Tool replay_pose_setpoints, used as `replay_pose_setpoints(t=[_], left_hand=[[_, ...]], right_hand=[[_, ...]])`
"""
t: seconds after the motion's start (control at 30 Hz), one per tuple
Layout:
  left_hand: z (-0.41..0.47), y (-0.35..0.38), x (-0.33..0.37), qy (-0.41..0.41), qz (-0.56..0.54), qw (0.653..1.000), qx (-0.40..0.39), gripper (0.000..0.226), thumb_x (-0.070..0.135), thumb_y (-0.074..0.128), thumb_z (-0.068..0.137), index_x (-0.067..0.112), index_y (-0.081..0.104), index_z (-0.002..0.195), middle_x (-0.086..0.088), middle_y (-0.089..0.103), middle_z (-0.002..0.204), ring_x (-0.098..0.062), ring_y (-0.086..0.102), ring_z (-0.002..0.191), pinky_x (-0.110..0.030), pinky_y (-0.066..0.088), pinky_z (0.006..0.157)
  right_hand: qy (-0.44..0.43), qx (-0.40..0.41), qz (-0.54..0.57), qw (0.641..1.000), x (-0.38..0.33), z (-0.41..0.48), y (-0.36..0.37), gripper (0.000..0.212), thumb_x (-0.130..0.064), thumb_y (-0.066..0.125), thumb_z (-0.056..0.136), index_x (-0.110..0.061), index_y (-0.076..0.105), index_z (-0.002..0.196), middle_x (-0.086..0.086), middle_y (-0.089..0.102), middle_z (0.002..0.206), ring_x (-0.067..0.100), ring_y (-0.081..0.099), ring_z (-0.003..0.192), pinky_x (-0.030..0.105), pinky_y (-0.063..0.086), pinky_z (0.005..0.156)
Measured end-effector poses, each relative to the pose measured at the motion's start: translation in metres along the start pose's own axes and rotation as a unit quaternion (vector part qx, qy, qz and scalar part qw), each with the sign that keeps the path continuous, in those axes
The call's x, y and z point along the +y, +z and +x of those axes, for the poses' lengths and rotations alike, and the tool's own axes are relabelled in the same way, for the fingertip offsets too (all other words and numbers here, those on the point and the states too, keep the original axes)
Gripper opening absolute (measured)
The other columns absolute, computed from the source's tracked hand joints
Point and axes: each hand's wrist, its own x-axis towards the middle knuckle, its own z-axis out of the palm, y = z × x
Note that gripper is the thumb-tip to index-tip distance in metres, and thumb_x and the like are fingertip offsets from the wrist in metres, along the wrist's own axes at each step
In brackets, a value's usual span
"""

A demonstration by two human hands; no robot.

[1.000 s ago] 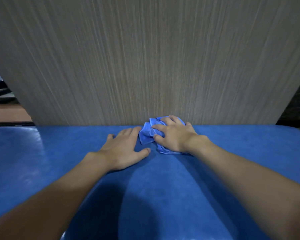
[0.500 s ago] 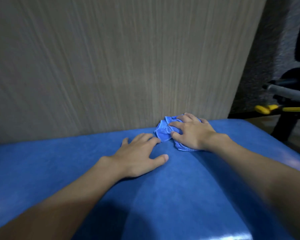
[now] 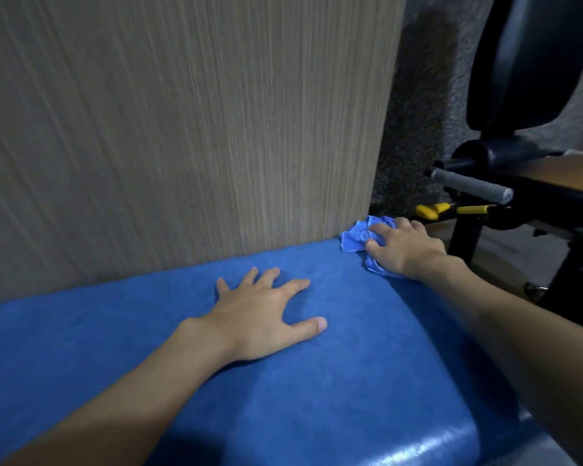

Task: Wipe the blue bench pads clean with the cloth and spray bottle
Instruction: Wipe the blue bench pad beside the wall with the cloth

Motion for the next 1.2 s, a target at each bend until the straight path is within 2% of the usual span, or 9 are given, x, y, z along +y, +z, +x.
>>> replay_pose_setpoints(t=[0.2,0.33,0.47,0.57,0.73,1.0,1.2], left_hand=[[-0.001,0.001,0.001,0.0,-0.001,1.0,0.005,0.084,0.09,0.029,0.077,0.054,0.013,0.151,0.003,0.005,0.167,-0.025,-0.001,0.153,-0.068,0.002,0.115],[-0.002,-0.001,0.0,0.001,-0.012,1.0,-0.001,0.082,0.089,0.027,0.078,0.054,0.012,0.151,0.004,0.003,0.167,-0.024,-0.003,0.154,-0.067,-0.001,0.116],[-0.015,-0.002,-0.014,0.002,-0.023,1.0,-0.002,0.08,0.088,0.029,0.081,0.054,0.013,0.151,0.009,0.002,0.167,-0.021,-0.005,0.154,-0.063,-0.001,0.119],[-0.032,0.001,-0.033,-0.006,-0.023,1.0,0.001,0.083,0.092,0.022,0.075,0.057,0.009,0.15,0.013,0.0,0.166,-0.02,-0.007,0.154,-0.064,-0.001,0.118],[-0.052,0.001,-0.06,-0.01,-0.029,1.0,0.003,0.092,0.095,0.011,0.064,0.06,0.008,0.149,0.018,0.0,0.165,-0.015,-0.006,0.153,-0.063,0.0,0.118],[-0.075,-0.001,-0.099,-0.016,-0.019,1.0,0.018,0.076,0.084,0.024,0.083,0.054,0.013,0.152,0.018,0.004,0.165,-0.009,-0.003,0.153,-0.06,0.002,0.119],[-0.098,0.003,-0.13,-0.018,-0.019,0.999,0.022,0.072,0.081,0.022,0.087,0.053,0.012,0.152,0.017,0.005,0.166,-0.008,-0.002,0.152,-0.059,0.002,0.12]], right_hand=[[0.013,0.017,-0.016,1.0,0.005,-0.041,-0.002,0.045,-0.049,0.032,0.095,-0.039,0.038,0.138,0.004,0.029,0.151,0.033,0.019,0.143,0.056,0.033,0.101],[-0.037,0.026,-0.058,0.997,0.002,-0.071,-0.005,0.043,-0.056,0.032,0.095,-0.045,0.039,0.136,-0.001,0.026,0.154,0.029,0.014,0.145,0.056,0.034,0.105],[-0.021,0.015,-0.031,0.999,0.015,-0.077,-0.016,0.055,-0.065,0.033,0.093,-0.049,0.031,0.145,0.001,0.012,0.164,0.031,0.011,0.149,0.052,0.018,0.115],[-0.015,0.009,0.007,1.0,0.012,-0.077,-0.007,0.057,-0.059,0.036,0.093,-0.045,0.025,0.148,0.007,0.011,0.163,0.039,0.009,0.147,0.05,0.021,0.117],[-0.037,0.0,0.003,0.999,-0.018,-0.076,0.0,0.056,-0.057,0.034,0.093,-0.043,0.027,0.146,0.01,0.015,0.16,0.042,0.01,0.143,0.05,0.021,0.117],[-0.069,-0.003,-0.003,0.998,-0.08,-0.086,0.013,0.055,-0.056,0.036,0.094,-0.045,0.029,0.147,0.005,0.018,0.159,0.041,0.011,0.144,0.049,0.02,0.118],[-0.096,-0.012,-0.003,0.995,-0.132,-0.099,0.021,0.054,-0.054,0.035,0.096,-0.047,0.026,0.148,0.001,0.014,0.161,0.039,0.006,0.146,0.049,0.019,0.118]])
